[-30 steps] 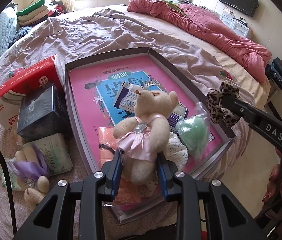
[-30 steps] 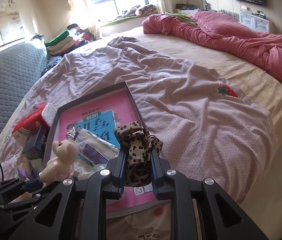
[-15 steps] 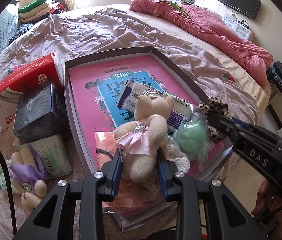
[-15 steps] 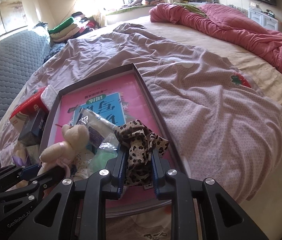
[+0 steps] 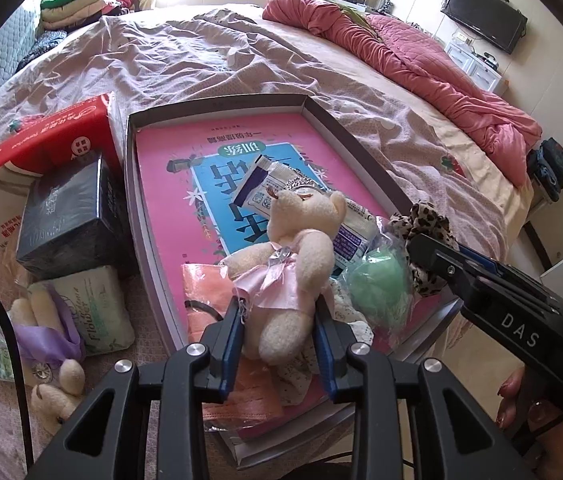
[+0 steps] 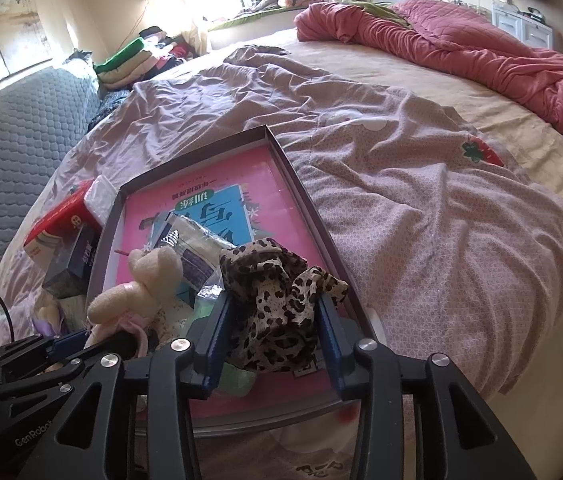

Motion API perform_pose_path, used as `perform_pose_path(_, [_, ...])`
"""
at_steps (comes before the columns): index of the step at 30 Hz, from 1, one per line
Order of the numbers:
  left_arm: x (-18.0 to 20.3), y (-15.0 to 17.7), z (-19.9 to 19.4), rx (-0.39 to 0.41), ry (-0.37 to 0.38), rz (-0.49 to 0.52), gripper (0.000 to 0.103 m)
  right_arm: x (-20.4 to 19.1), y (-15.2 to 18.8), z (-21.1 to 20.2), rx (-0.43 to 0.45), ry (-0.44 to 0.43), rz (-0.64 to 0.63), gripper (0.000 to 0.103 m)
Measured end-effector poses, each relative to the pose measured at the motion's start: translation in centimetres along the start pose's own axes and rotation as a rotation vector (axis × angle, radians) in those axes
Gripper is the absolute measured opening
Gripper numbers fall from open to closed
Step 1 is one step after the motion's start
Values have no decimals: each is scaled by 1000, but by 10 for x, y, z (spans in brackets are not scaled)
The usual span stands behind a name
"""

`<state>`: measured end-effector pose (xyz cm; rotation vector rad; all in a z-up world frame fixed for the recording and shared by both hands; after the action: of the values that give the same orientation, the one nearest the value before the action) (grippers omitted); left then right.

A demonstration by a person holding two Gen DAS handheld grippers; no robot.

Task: Organize soft objects
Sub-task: 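Carry the teddy bear over the pink tray with the left tool while the right tool carries the scrunchie there, then open the left tool to drop the teddy bear while the right tool releases the scrunchie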

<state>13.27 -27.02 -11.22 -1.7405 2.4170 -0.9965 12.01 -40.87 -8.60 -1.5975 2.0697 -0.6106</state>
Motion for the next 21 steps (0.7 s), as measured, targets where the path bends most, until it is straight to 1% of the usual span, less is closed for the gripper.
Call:
perform_pose_path(8, [4, 0, -2, 2, 14, 8, 35, 8, -4, -4, 8, 11, 29, 54])
perform_pose_path(17, [6, 0, -3, 1, 11, 14, 35, 9, -8, -9, 16, 14, 38, 58])
perform_pose_path(21, [7, -1, -6, 0, 20, 8, 37, 9, -8, -9, 17, 16, 40, 59])
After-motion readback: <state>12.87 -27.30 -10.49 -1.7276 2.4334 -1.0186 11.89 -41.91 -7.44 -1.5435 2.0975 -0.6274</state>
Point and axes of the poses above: each gripper's, at about its wrist camera, not at the fingertips, and z roughly the way its jaws point, x to its right, y to its underside, the point moved 9 cm from there along z, roughly the way its jaws point, and after that the axes turned 9 degrees about y, right-handed, at the moved point
